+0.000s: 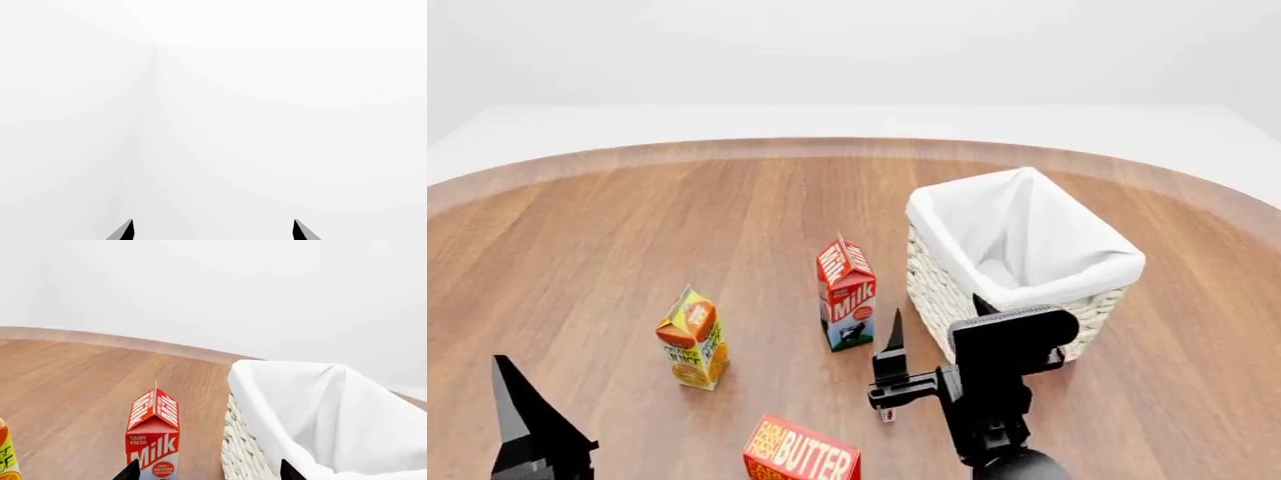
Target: Pick up the cream cheese box and the butter, and put them in the basket.
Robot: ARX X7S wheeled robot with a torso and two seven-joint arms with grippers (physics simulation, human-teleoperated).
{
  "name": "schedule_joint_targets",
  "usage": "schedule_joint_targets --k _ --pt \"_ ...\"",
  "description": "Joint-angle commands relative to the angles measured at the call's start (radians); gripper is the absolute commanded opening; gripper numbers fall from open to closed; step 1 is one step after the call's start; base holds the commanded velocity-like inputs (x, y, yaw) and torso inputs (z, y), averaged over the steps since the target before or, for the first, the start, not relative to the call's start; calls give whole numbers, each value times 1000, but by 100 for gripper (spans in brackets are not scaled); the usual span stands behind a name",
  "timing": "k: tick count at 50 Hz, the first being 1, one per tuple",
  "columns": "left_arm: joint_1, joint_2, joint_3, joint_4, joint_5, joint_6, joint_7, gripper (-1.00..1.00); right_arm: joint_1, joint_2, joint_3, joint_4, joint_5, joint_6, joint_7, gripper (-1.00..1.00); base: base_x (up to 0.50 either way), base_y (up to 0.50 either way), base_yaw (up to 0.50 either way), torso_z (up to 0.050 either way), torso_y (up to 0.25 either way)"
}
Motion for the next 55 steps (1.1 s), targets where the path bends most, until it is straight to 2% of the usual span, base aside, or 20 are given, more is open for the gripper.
schedule_joint_targets --k 1,16,34,55 --pt "-6 -5 4 -3 0 -3 -6 100 104 -11 11 -51 34 173 18 100 0 0 0 0 0" --pt "-2 -11 6 -5 -2 4 -11 100 259 -35 -50 -73 77 385 3 100 0 0 0 0 0" --pt "-2 -18 9 -4 -4 4 -20 100 443 -134 29 32 197 614 -28 100 0 0 0 0 0" --pt "6 -25 12 -4 -5 11 -27 100 494 -135 -42 201 187 585 -42 100 0 0 0 0 0"
